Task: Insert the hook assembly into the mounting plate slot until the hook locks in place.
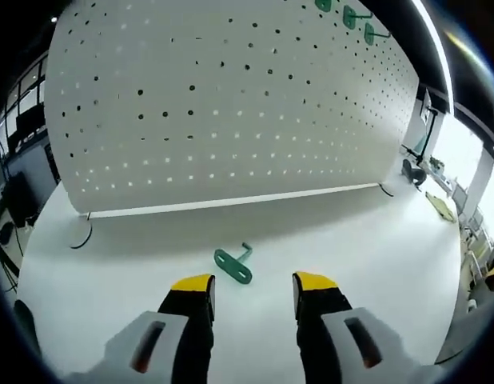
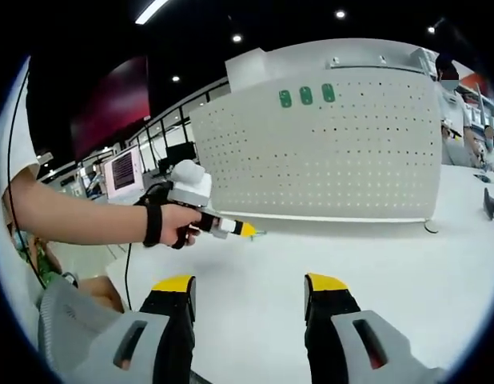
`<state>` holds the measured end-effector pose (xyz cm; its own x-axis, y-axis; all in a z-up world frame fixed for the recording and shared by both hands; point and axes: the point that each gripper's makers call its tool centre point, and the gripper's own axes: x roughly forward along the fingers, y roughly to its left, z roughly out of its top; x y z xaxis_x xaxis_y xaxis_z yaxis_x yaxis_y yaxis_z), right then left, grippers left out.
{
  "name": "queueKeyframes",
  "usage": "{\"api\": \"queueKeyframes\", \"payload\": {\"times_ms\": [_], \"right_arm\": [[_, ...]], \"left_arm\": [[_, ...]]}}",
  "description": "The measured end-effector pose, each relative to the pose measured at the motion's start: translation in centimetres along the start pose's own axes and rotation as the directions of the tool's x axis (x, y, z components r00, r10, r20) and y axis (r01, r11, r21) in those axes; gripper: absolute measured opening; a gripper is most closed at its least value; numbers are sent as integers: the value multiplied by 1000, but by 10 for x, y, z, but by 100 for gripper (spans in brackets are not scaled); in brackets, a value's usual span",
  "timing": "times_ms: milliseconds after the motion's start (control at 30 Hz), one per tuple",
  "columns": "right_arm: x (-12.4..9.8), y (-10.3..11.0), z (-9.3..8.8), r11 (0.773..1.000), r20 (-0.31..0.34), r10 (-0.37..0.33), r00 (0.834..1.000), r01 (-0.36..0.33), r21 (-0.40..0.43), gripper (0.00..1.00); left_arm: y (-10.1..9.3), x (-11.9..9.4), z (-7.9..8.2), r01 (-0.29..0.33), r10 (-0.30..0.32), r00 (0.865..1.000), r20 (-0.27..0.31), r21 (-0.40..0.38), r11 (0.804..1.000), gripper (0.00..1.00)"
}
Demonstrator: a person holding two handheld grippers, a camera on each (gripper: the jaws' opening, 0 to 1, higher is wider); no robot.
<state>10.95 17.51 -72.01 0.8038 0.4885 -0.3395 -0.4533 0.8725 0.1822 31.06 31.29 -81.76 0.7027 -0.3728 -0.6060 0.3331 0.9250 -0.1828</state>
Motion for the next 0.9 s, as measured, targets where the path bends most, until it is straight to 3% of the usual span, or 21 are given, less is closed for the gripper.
{"api": "queueKeyframes", "payload": {"times_ms": [267,900], "right_arm": [[2,-6,-5,1000,-13,-13,1000,13,18,55],[7,-11,-7,1000,-28,-9,1000,9,24,55]], "left_arm": [[4,7,1,-7,7,1000,-9,-13,1000,29],[7,24,-1,-16,13,998,-55,-50,999,23]]}}
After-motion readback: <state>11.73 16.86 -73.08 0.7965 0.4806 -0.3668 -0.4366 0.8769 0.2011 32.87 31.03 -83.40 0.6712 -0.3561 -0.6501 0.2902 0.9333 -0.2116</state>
